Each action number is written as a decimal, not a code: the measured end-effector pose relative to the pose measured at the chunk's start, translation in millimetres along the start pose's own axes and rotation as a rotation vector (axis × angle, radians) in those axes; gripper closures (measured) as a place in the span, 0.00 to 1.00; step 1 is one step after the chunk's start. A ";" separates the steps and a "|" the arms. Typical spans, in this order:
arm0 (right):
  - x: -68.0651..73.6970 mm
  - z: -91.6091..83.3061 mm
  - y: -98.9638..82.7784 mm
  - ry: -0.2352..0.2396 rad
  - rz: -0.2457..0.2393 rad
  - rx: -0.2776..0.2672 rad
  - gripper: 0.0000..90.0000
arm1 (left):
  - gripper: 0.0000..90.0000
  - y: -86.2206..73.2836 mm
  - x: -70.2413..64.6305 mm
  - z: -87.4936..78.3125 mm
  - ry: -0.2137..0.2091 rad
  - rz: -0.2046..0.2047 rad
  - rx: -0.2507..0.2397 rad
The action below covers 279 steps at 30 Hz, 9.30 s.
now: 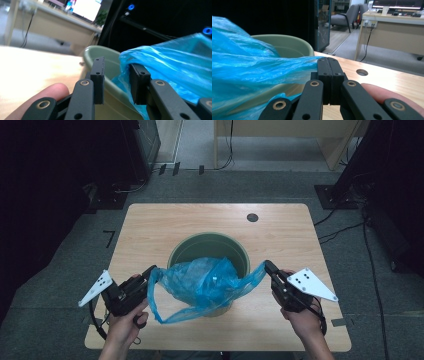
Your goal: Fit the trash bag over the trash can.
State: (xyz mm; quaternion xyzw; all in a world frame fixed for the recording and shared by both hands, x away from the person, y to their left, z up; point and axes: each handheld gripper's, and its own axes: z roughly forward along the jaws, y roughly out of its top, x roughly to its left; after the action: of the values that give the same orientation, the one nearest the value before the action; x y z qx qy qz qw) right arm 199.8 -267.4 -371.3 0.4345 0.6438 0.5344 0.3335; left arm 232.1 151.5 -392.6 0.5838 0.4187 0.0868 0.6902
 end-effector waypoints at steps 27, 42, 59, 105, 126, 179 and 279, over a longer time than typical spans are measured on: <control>5.5 71.0 -71.9 0.024 0.027 0.256 1.00 | 0.99 -54.0 59.2 43.7 0.178 -0.235 0.216; -4.1 58.3 -92.6 0.005 0.038 0.227 1.00 | 0.63 -47.1 64.8 21.8 0.190 -0.054 0.095; -11.9 42.7 -71.0 0.128 0.056 0.150 0.65 | 0.55 -18.8 36.9 -3.2 0.098 0.191 -0.021; 0.8 39.3 -68.1 0.185 0.028 0.063 0.72 | 0.86 -44.9 62.2 39.1 0.328 -0.014 0.091; -2.3 6.5 -25.3 0.270 0.074 -0.142 0.65 | 0.79 -29.0 32.8 31.3 0.186 0.104 -0.012; -4.8 110.6 -40.4 0.026 0.114 0.129 0.98 | 0.75 -11.8 46.4 60.0 0.192 0.034 -0.003; -7.8 60.7 -82.4 0.091 0.115 0.009 0.48 | 0.49 -74.7 8.3 13.7 -0.139 0.400 0.038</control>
State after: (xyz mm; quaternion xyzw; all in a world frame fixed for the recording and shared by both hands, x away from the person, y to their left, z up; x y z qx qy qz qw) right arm 240.5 -254.6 -464.7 0.4474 0.6348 0.5688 0.2708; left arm 219.1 123.8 -462.6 0.6727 0.2475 0.1736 0.6753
